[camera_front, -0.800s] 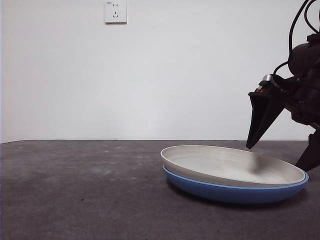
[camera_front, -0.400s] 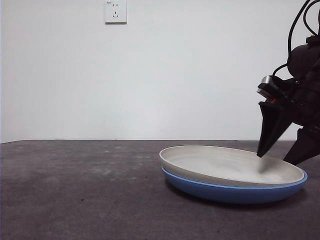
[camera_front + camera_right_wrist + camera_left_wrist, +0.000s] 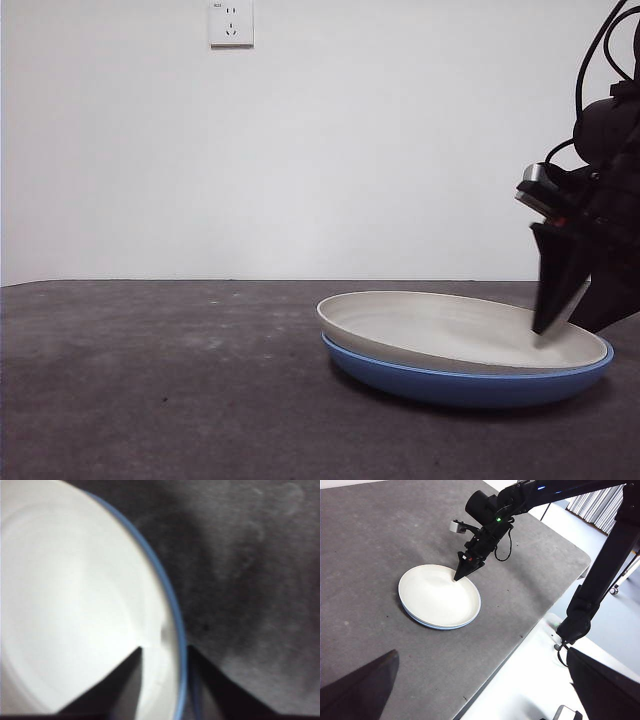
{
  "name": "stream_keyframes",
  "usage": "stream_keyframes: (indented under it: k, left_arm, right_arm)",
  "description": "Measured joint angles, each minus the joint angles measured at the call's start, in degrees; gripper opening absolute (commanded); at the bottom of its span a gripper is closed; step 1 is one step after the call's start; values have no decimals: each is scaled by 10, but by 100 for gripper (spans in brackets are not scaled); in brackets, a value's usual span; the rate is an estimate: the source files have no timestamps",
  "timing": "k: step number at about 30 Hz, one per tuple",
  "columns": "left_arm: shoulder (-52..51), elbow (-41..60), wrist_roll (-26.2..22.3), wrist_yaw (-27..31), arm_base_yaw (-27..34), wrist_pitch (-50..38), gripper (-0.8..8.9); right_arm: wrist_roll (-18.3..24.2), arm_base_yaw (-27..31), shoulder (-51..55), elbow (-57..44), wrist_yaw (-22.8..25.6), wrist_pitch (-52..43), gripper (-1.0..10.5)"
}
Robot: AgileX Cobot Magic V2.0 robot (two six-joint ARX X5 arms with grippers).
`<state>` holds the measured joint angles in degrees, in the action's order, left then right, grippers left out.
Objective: Pick up the white plate, put it on the blue plate, put it on desk
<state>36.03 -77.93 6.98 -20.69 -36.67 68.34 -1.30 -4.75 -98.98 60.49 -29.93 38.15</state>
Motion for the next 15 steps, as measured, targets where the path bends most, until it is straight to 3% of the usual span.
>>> stream_keyframes:
  k: [4,15]
  left_arm:
    - [0,0,0,0,0,0,595]
    - [0,0,0,0,0,2,595]
  right_arm:
    - [0,0,0,0,25,7,7]
    - [-5,5,0,38,34,56,7]
